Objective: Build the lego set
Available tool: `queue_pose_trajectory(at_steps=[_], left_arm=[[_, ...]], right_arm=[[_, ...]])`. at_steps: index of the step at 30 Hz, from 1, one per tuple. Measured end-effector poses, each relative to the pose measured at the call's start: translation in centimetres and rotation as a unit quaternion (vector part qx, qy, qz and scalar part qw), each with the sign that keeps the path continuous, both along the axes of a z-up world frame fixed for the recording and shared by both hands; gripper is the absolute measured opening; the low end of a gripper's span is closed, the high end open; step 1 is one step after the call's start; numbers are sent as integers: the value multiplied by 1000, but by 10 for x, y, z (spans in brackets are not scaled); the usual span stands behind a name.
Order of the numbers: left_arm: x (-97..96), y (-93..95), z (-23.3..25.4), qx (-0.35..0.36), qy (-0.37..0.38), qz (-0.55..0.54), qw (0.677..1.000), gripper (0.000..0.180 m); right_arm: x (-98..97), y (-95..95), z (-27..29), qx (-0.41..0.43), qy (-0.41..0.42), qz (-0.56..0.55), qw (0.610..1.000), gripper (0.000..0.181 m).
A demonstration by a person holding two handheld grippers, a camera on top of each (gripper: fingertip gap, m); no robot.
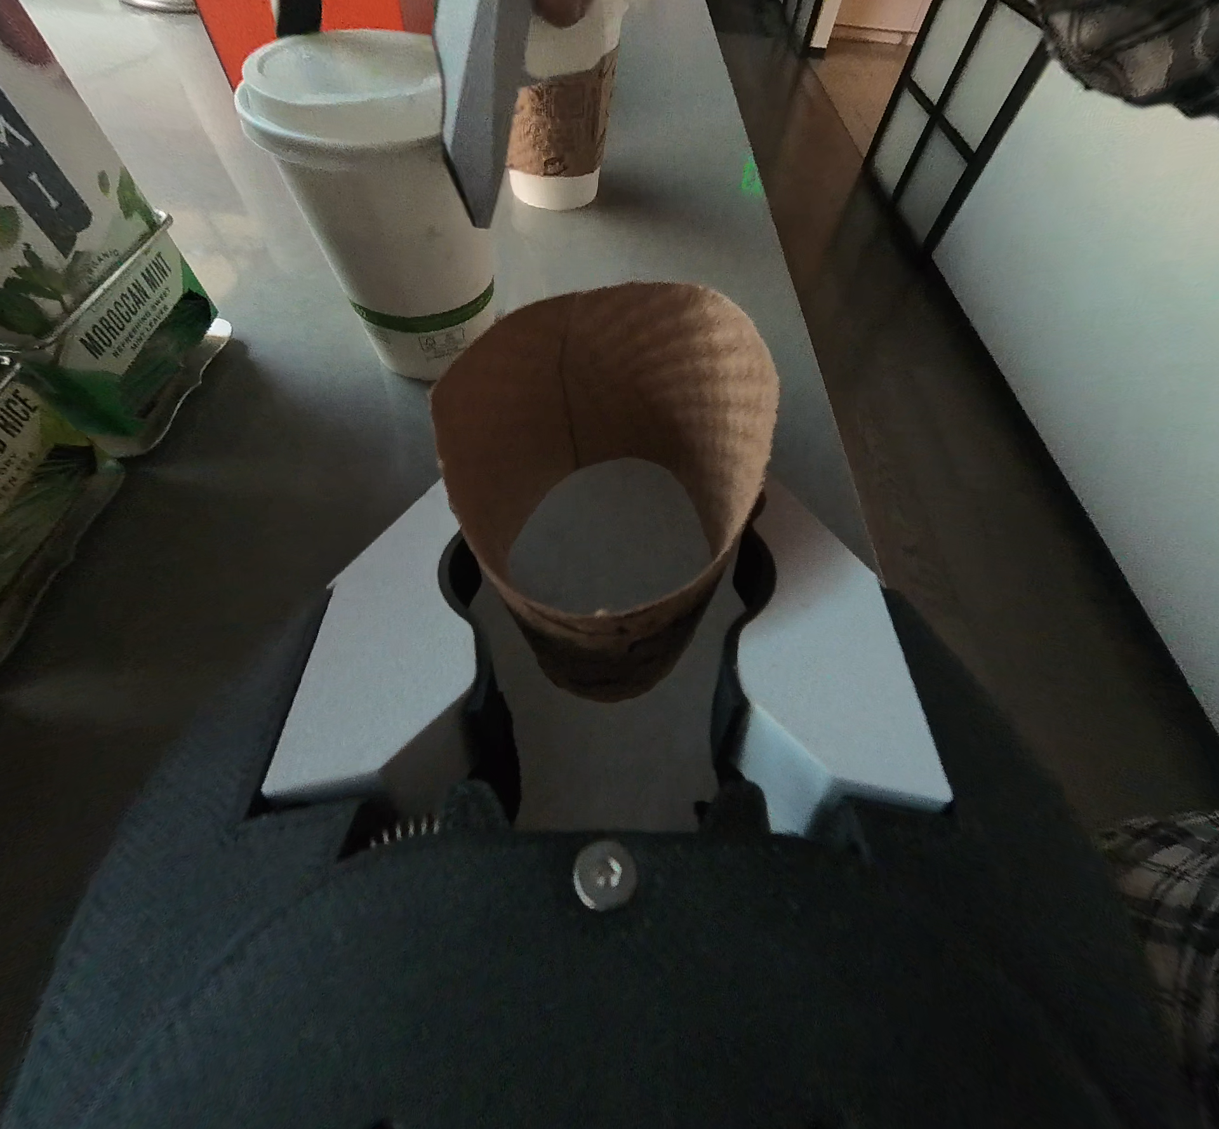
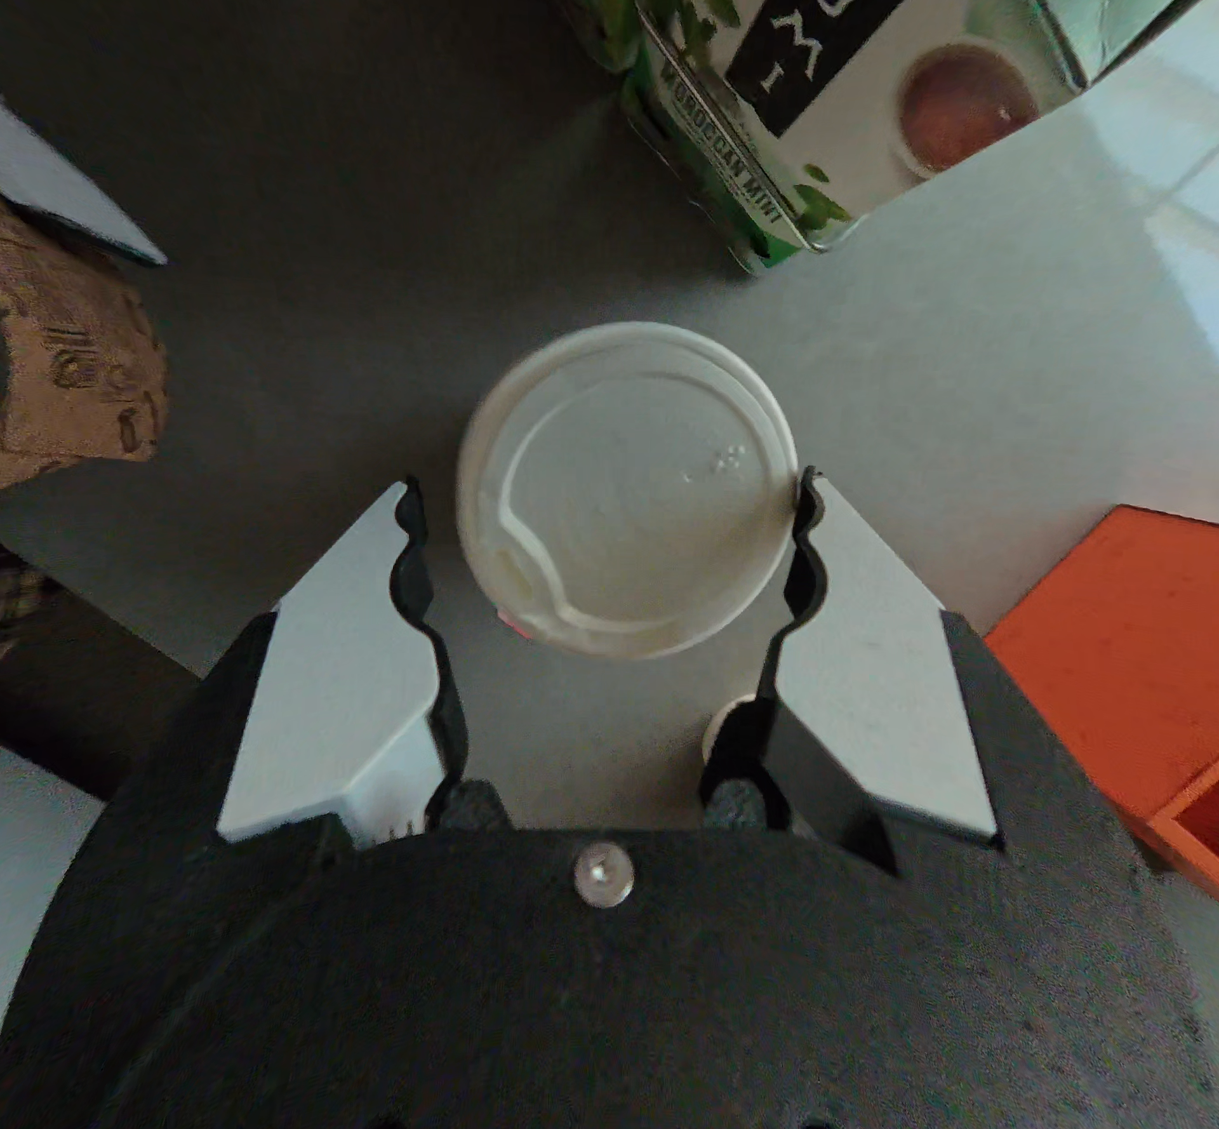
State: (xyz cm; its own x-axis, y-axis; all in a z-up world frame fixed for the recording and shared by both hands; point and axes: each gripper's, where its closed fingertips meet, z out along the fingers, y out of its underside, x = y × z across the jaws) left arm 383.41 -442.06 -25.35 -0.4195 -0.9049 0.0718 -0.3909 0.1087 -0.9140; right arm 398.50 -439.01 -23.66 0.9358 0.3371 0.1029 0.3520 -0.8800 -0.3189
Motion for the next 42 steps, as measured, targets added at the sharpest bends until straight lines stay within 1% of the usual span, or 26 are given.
queue_pose_trajectory(at_steps=[3,5,26,30,38,42], left_arm=[[3,0,-5,-5,6,-1,1000,77],[4,0,-8,-5,8,0,1000,77],[15,8,-20,-12,23,10,1000,75],[18,11,-20,-11,22,16,1000,75],[30,11,-22,-10,25,24,999,76],[37,11,-23,-8,23,29,999,76]], right_arm=[[5,1,-9,-36,-22,16,999,107],[5,2,-11,-42,-18,21,999,108],[-1,-3,0,-13,17,18,1000,104],[-8,-5,19,2,28,21,999,104],[-43,-4,83,42,54,45,997,104],[-68,-3,105,56,68,68,994,104]])
